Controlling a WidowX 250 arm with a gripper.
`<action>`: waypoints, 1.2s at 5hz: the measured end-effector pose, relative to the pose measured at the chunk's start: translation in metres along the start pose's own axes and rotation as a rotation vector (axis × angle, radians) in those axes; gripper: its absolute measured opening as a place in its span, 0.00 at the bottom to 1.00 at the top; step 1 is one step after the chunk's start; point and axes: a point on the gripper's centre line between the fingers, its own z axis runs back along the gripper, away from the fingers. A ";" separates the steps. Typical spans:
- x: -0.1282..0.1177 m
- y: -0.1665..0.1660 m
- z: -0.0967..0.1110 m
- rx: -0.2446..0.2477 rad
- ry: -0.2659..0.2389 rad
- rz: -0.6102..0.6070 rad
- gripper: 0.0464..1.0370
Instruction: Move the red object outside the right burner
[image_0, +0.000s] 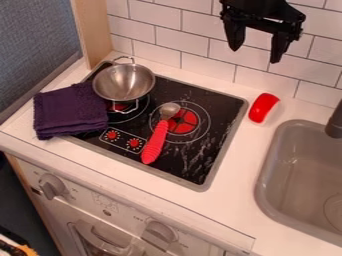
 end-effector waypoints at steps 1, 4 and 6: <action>-0.010 -0.001 -0.014 -0.002 0.046 0.007 0.96; -0.081 0.011 -0.014 0.038 0.127 0.184 0.96; -0.097 0.038 -0.029 0.125 0.115 0.220 0.96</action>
